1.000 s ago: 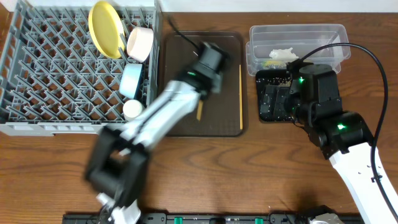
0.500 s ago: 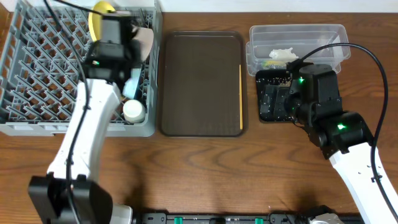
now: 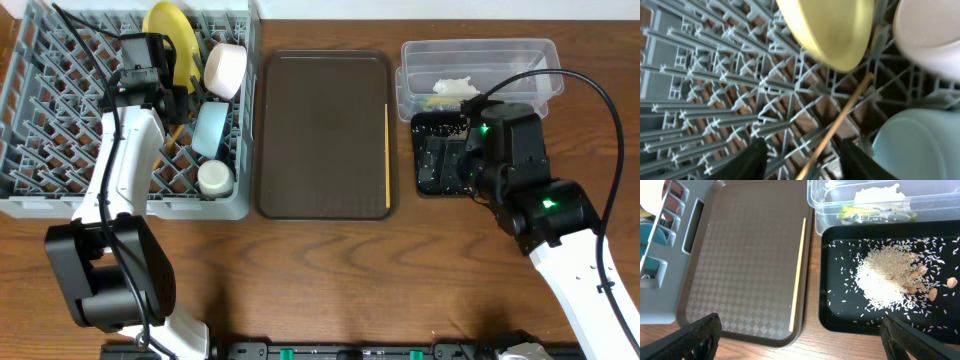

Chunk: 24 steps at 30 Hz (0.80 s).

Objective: Sort waste into correct bins and load items into the dishwasher
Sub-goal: 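Carry the chopstick left and drop it into the rack, then move the left gripper back to the remaining chopstick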

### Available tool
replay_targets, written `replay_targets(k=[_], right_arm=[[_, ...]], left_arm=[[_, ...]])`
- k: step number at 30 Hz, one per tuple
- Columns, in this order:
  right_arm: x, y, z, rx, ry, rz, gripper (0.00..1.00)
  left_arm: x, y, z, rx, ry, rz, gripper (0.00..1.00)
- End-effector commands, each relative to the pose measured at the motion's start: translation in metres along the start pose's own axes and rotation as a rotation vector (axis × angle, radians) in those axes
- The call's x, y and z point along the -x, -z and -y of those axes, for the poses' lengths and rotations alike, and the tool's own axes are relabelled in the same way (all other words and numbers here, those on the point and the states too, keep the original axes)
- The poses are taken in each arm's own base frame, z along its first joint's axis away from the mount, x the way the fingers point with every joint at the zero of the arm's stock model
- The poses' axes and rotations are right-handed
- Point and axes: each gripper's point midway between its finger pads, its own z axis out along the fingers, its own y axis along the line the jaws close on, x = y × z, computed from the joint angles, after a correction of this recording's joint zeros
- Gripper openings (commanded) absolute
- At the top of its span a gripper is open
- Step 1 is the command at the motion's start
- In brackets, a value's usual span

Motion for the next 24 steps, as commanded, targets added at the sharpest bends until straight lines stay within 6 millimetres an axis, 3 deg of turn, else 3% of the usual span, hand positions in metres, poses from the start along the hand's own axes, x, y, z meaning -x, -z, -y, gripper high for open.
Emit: replay_targets(k=[1, 5, 9, 12, 15, 18, 24], right_arm=[[0.004, 0.001, 0.003, -0.014, -0.007, 0.012, 0.99], [0.004, 0.001, 0.003, -0.014, -0.007, 0.012, 0.99], [0.004, 0.001, 0.003, -0.014, -0.007, 0.012, 0.99], [0.004, 0.001, 0.003, -0.014, -0.007, 0.012, 0.99], [0.004, 0.001, 0.003, -0.014, -0.007, 0.012, 0.99], [0.004, 0.001, 0.003, -0.015, -0.007, 0.012, 0.99], [0.004, 0.001, 0.003, -0.015, -0.007, 0.012, 0.99]], left_arm=[[0.013, 0.011, 0.004, -0.017, 0.011, 0.056, 0.53], [0.034, 0.038, 0.005, -0.019, 0.018, 0.147, 0.54], [0.056, 0.082, 0.011, -0.051, 0.102, 0.258, 0.55], [0.066, 0.119, 0.048, -0.225, 0.107, 0.33, 0.55], [0.066, 0.14, 0.091, -0.4, 0.12, 0.332, 0.54], [0.055, 0.14, 0.13, -0.504, 0.203, 0.247, 0.53], [0.018, 0.109, 0.216, -0.578, 0.235, 0.049, 0.52]])
